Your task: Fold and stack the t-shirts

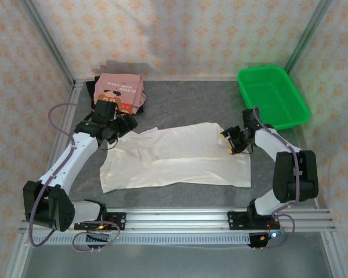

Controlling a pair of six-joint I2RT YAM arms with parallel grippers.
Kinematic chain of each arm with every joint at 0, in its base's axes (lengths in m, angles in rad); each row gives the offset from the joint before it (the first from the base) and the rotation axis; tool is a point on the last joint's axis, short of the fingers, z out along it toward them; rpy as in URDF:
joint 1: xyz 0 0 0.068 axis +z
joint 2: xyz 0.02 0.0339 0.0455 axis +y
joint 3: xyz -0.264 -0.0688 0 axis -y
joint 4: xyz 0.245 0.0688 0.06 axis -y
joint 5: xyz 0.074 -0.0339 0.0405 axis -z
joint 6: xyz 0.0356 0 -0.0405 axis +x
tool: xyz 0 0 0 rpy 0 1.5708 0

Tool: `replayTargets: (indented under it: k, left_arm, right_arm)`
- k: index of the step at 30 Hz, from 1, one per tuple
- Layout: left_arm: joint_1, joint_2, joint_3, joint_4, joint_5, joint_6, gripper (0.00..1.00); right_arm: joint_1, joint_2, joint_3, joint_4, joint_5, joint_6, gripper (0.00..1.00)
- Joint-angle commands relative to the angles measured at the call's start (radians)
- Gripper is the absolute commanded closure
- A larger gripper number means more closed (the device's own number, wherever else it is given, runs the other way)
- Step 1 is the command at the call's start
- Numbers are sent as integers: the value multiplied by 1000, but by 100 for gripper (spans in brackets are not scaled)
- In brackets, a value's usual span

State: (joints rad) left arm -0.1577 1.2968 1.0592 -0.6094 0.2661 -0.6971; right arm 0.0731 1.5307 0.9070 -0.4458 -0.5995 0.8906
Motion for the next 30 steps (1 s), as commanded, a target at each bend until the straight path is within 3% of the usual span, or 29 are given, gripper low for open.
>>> replayTargets:
  k: [1, 6, 16, 30]
  left_arm:
    - [-11, 5, -15, 27, 16, 24, 15]
    - [-14, -1, -48, 27, 3, 21, 15]
    - [-11, -3, -70, 10, -31, 19, 15]
    - [4, -8, -106, -18, -64, 22, 16]
  right_arm:
    - [38, 5, -20, 78, 13, 70, 41]
    - [62, 22, -8, 87, 72, 74, 42]
    - [110, 132, 177, -194, 239, -133, 47]
    - [206, 289, 334, -349, 394, -248, 51]
